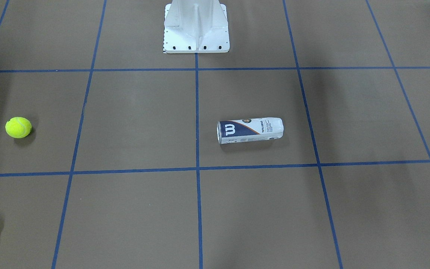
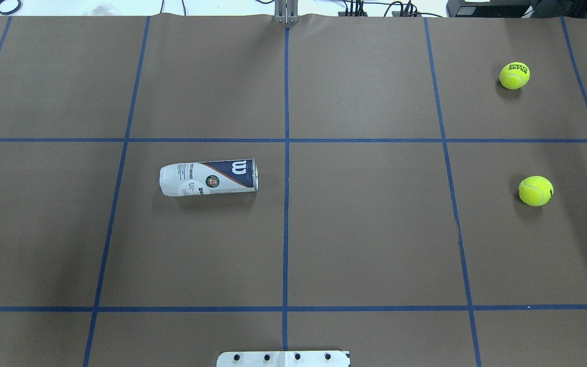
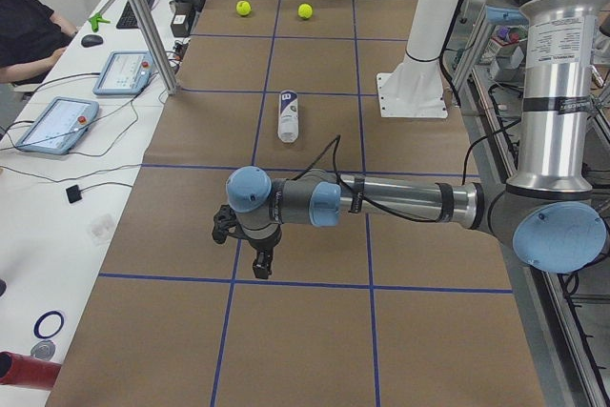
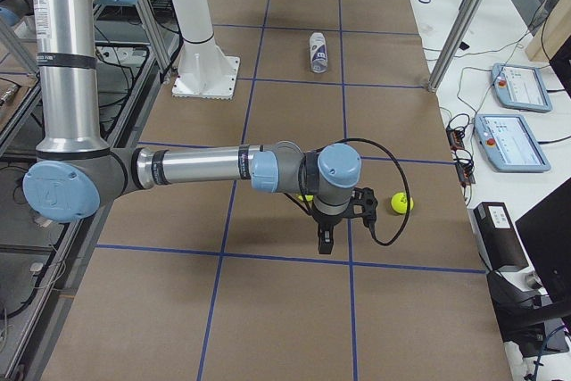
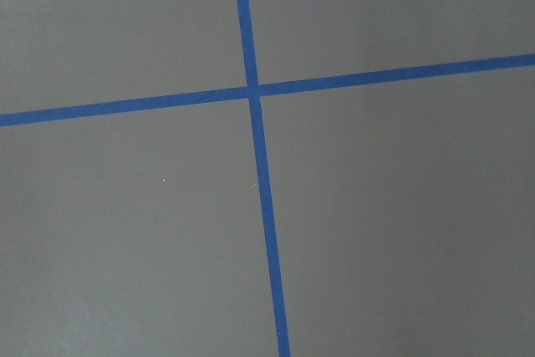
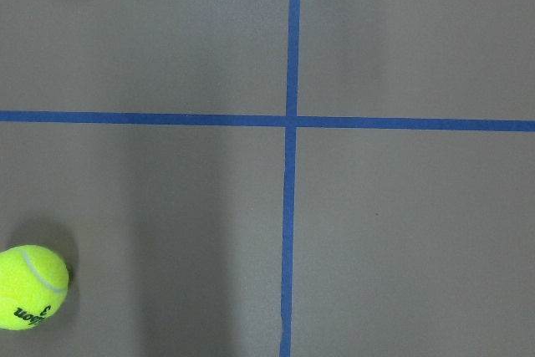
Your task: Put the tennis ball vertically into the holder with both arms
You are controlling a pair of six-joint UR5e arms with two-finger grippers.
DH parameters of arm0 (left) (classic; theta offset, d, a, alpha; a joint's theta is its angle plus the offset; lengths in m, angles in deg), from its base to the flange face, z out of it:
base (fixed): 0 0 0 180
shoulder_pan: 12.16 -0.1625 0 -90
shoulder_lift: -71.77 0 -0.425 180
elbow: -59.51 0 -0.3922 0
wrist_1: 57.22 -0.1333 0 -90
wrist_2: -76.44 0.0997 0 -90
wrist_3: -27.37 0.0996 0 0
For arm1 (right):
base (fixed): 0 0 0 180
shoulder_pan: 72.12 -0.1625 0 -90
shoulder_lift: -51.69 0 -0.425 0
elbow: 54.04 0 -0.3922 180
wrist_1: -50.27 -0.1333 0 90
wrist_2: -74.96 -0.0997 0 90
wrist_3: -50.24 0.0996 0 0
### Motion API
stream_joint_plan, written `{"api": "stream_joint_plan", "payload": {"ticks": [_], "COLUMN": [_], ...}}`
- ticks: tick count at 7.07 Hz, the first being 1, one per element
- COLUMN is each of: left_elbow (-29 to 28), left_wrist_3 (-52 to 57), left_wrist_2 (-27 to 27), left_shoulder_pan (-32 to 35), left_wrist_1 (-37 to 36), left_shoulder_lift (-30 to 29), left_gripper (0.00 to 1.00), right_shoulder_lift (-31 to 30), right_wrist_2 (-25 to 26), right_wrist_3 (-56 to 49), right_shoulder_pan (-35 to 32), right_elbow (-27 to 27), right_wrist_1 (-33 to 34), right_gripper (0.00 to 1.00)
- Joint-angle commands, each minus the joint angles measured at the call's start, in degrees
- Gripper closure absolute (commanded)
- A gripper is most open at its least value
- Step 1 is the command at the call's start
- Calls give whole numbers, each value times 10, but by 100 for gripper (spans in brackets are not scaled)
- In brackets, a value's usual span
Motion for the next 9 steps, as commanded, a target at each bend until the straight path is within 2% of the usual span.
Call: {"api": "stream_joint_plan", "payload": {"ticks": [1, 3, 6, 8, 9], "left_elbow": [3, 13, 37, 64, 58], "left_wrist_3": [-4, -4, -7, -5, 0], "left_wrist_2": [6, 1, -8, -3, 20], "left_shoulder_pan": [0, -1, -3, -19, -65], "left_wrist_1": [-1, 4, 29, 28, 27], "left_shoulder_lift": [-5, -12, -56, -141, -186], "left_gripper": [0, 0, 0, 0, 0], "right_shoulder_lift": [1, 1, 1, 1, 1], "right_wrist_2": [0, 1, -1, -3, -4], "right_wrist_3": [0, 0, 1, 1, 1], "right_shoulder_pan": [0, 0, 0, 0, 0], "right_elbow": [0, 0, 1, 1, 1], "right_wrist_1": [0, 1, 1, 2, 3], "right_gripper": [1, 1, 1, 1, 1]}}
